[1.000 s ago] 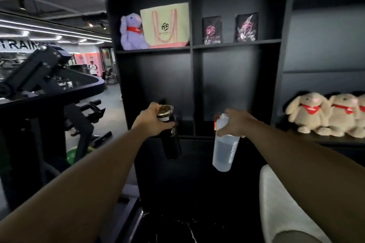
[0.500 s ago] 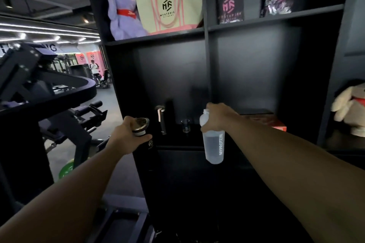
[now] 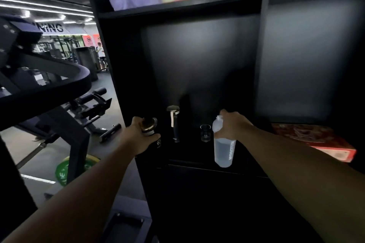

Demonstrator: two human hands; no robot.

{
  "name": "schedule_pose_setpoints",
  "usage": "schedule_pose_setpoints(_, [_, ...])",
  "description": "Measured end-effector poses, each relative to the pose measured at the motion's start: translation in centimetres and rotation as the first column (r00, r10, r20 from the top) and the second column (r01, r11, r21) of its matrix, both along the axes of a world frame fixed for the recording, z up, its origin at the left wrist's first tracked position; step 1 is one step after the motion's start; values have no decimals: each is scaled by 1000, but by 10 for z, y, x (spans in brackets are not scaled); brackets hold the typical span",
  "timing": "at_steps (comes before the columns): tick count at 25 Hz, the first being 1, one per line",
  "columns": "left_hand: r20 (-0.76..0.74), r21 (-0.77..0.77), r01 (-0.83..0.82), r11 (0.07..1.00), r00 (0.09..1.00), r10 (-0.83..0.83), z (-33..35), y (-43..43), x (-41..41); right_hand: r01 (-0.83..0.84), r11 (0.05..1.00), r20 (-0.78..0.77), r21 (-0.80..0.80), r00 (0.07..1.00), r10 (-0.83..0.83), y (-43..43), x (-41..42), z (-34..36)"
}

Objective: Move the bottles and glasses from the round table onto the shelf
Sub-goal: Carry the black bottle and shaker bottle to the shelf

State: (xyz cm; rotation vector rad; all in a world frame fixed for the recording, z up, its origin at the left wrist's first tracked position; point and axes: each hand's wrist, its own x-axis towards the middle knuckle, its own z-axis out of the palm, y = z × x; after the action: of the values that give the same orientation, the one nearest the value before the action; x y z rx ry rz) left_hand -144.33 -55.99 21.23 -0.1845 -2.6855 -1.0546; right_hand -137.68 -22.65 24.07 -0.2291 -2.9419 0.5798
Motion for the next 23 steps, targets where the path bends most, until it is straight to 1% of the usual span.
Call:
schedule_pose_setpoints(3, [31,8,32,999,999,-32,-18,0,-69,69,998,24,-13,997,-69,6,-47,-19])
schedule_pose_setpoints(6, [77,-1,53,999,996,-53,-32,3,-127,135,991,70,21,988,-136,13,-88,-38])
schedule_pose_setpoints(8, [110,-25,66,997,992,-63,-41,4,-163,179,983,100,31,978,-181,18,-113,-52])
schedule_pose_setpoints(11, [146,-38,87,995,986,-81,-57,6,-203,201,979,137,41,969,-205,30,-142,-70])
schedule_pose_setpoints(16, [180,-46,125,991,977,-115,-76,16,-236,255,967,134,18,958,-255,45,-174,-79])
schedule_pose_setpoints(20, [172,-28,123,992,978,-117,-81,24,-246,271,962,111,-38,958,-265,51,-185,-81])
schedule_pose_setpoints(23, [160,-23,117,993,981,-112,-81,26,-248,273,961,97,-44,958,-268,48,-185,-81])
